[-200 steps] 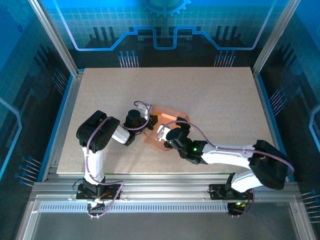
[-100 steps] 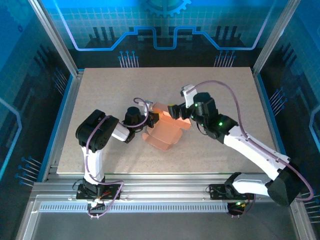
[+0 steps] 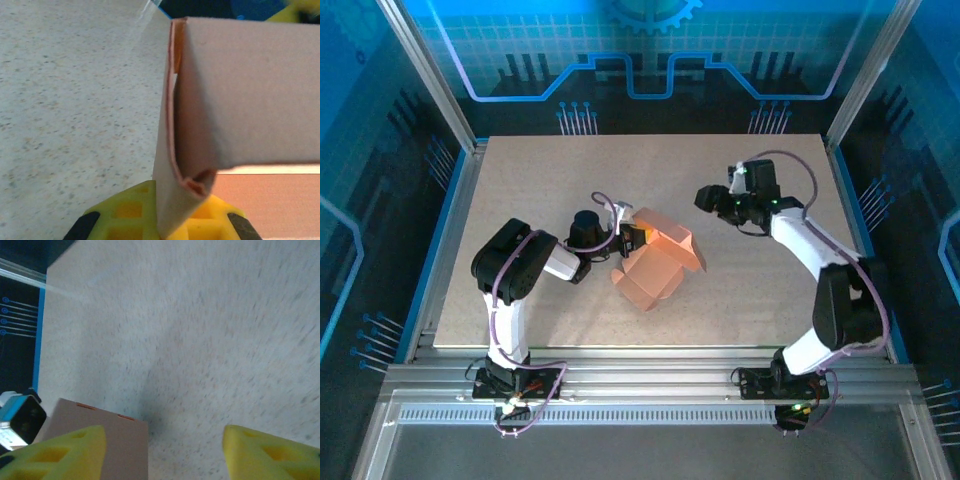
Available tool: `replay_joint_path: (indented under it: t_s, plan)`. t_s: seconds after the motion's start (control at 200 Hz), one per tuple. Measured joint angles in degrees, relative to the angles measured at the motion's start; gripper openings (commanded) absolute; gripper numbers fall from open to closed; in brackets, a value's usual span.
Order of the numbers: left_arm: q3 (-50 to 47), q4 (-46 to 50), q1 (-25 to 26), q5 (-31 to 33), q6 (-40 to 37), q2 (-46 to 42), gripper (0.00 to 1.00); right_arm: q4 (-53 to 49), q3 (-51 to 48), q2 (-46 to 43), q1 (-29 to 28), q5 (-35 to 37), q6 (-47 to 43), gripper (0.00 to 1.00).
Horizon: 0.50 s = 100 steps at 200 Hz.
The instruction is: Fold the paper box
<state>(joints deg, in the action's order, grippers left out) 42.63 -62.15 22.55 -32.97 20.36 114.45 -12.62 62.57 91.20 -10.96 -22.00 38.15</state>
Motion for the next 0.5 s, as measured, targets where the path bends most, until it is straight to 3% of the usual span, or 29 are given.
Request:
replay_joint_path:
  t_s: [0.145,0.5]
  plan:
    - [1.4,-0.3,0.0,-0.6,2.3,0.0,0.0,2.0,-0.3,3.1,-1.6,-4.0,2.7,0.48]
    - [3.3,-1.4,0.0,-1.2,6.5,1.5,0.0,11.4,-0.4,8.9,-7.4,-9.9,7.1,0.41]
